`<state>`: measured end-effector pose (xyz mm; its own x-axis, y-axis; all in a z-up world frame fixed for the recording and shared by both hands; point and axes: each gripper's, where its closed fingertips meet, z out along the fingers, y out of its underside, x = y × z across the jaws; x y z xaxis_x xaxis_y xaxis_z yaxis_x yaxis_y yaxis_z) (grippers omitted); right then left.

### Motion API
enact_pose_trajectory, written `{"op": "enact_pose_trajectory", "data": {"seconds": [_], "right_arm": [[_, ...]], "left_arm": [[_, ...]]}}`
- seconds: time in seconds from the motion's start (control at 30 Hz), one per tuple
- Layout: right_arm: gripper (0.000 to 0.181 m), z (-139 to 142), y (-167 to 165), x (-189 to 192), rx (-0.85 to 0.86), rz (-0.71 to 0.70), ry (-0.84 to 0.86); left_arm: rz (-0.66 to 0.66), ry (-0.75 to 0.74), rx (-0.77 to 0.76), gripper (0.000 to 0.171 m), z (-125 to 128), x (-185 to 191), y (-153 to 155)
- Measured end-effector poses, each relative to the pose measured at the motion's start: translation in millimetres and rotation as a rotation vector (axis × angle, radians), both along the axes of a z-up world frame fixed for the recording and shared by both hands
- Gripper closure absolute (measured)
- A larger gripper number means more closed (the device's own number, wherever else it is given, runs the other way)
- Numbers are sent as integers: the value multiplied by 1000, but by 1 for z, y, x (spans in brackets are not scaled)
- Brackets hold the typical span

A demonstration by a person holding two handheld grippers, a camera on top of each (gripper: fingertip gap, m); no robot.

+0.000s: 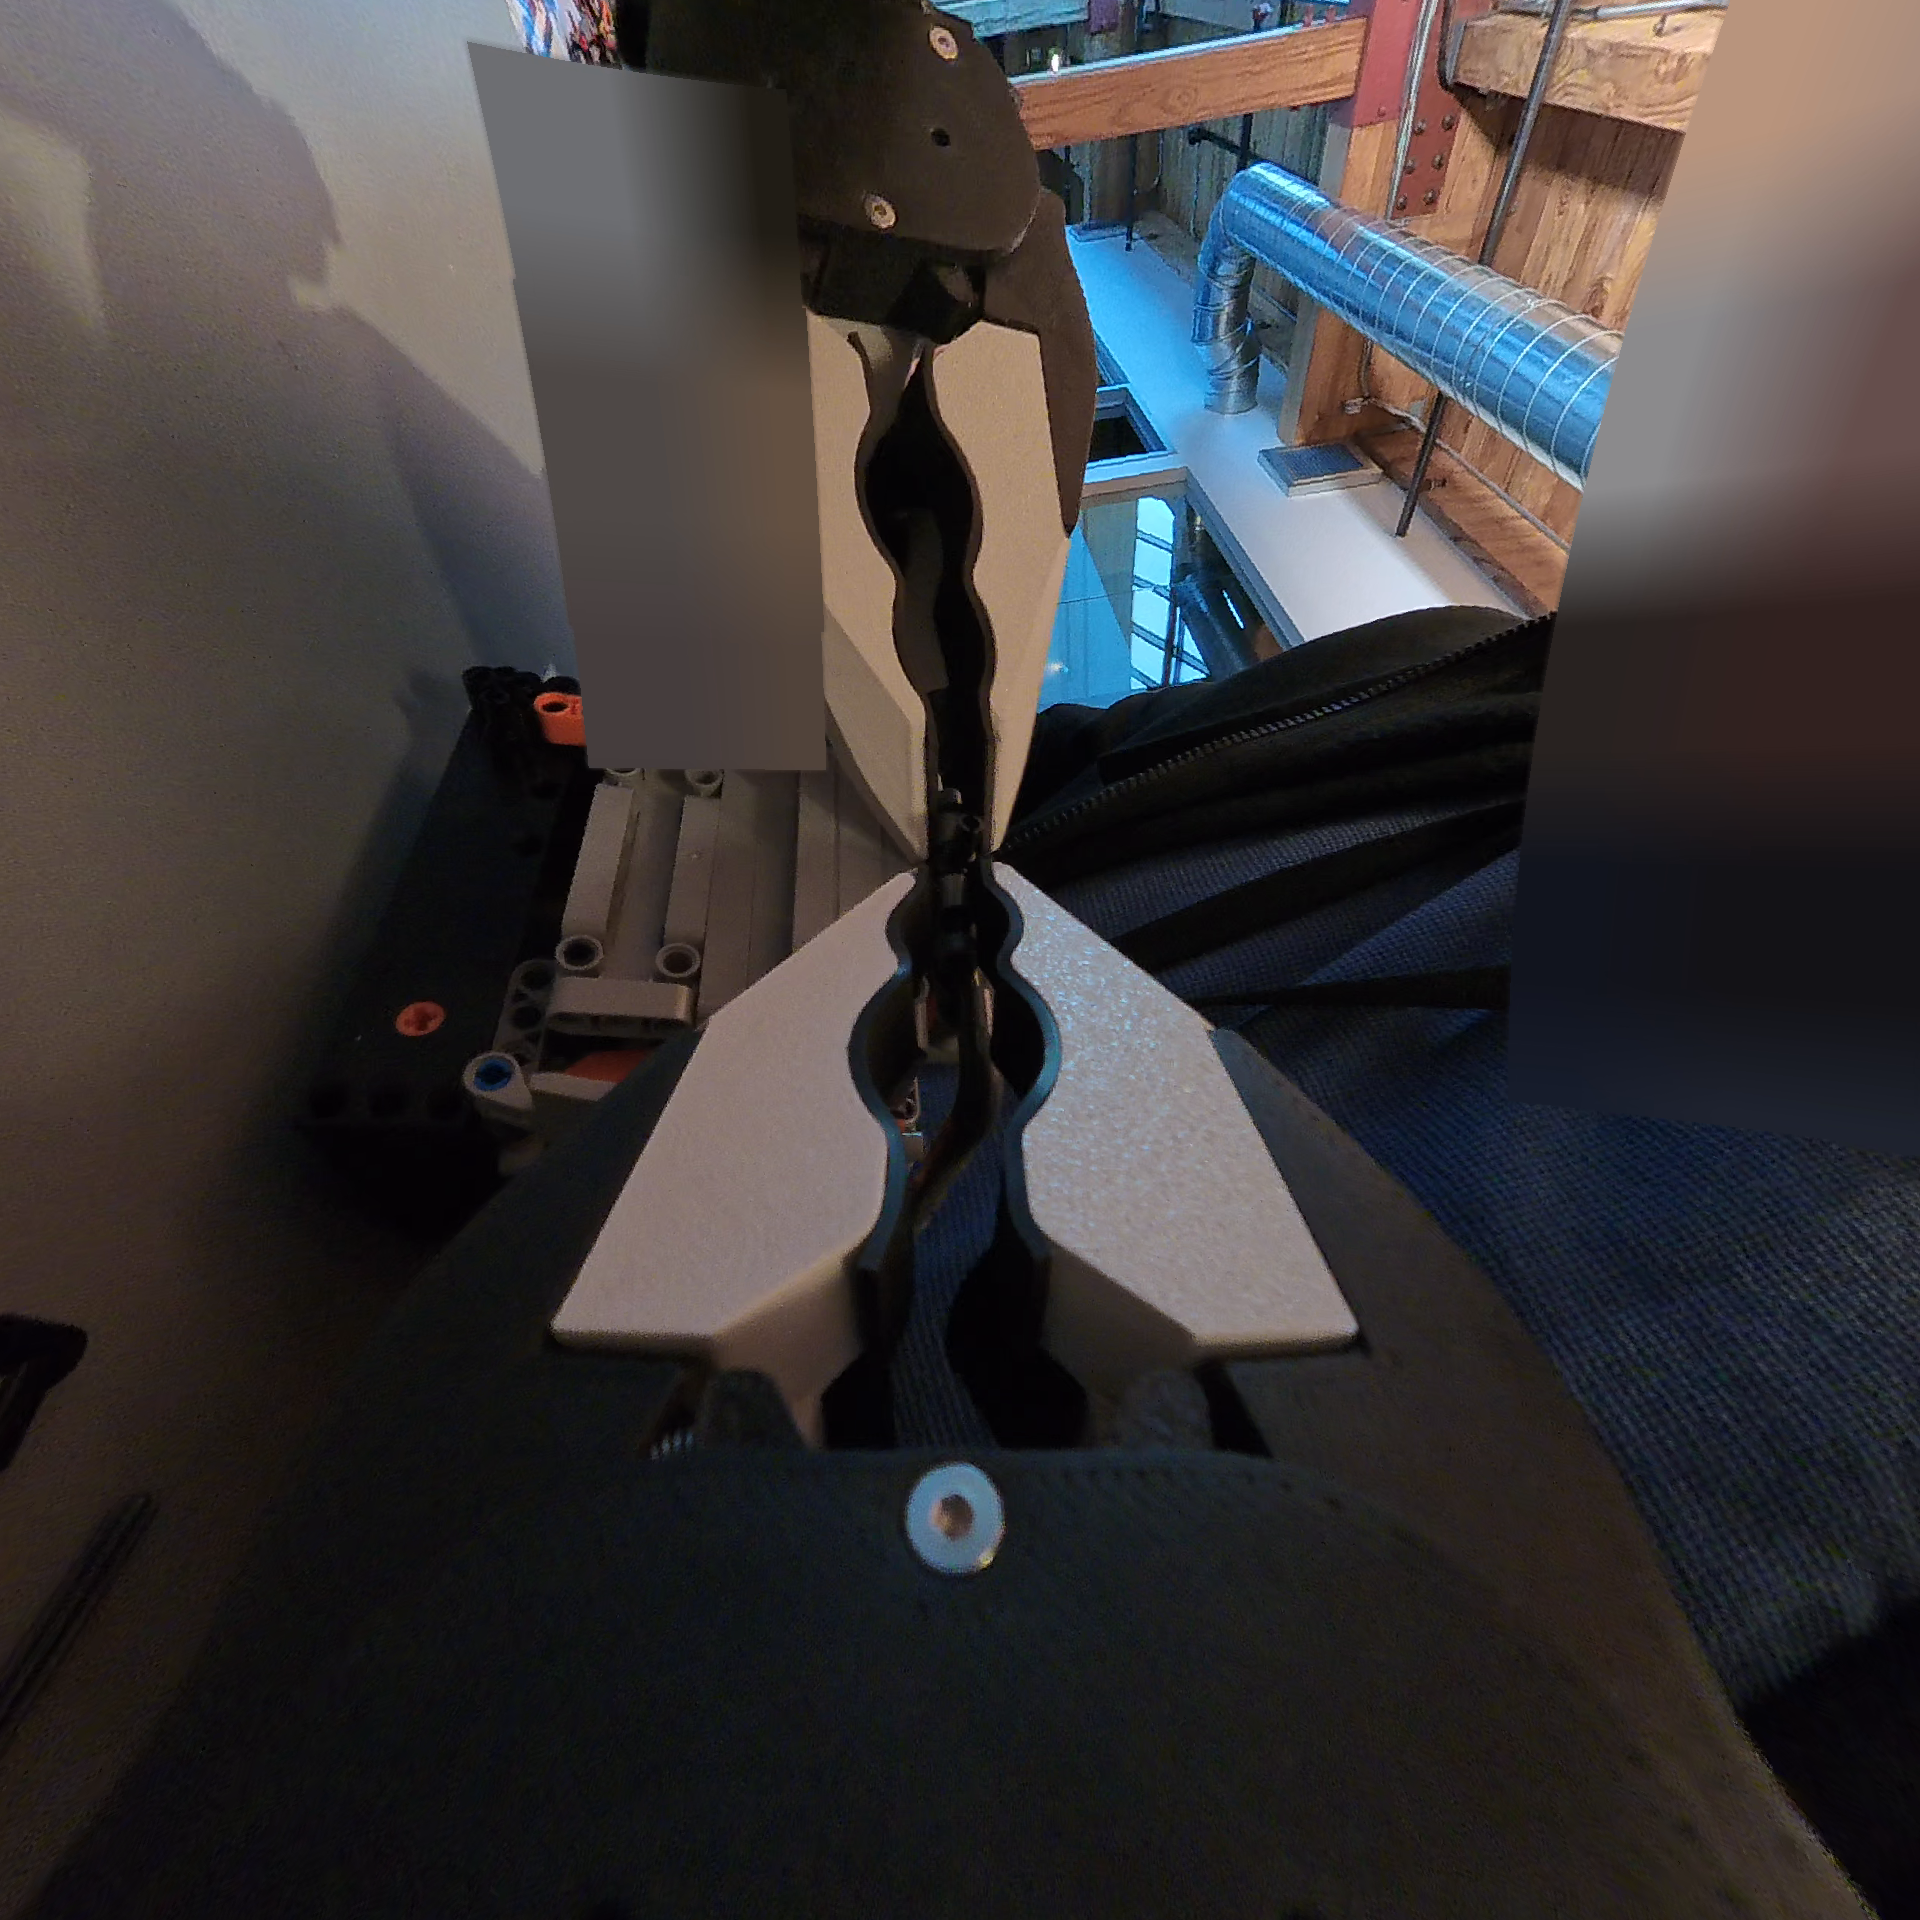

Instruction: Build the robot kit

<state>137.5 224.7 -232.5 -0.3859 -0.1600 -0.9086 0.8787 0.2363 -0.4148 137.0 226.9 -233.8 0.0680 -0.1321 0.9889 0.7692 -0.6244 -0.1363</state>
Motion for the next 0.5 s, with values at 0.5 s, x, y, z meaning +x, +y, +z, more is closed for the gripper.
{"op": "enact_pose_trajectory", "data": {"seconds": [0.5], "right_arm": [[177,1,-1,1,38,-15,17]], "left_arm": [[-15,27,7,167,1,1,-1]]}}
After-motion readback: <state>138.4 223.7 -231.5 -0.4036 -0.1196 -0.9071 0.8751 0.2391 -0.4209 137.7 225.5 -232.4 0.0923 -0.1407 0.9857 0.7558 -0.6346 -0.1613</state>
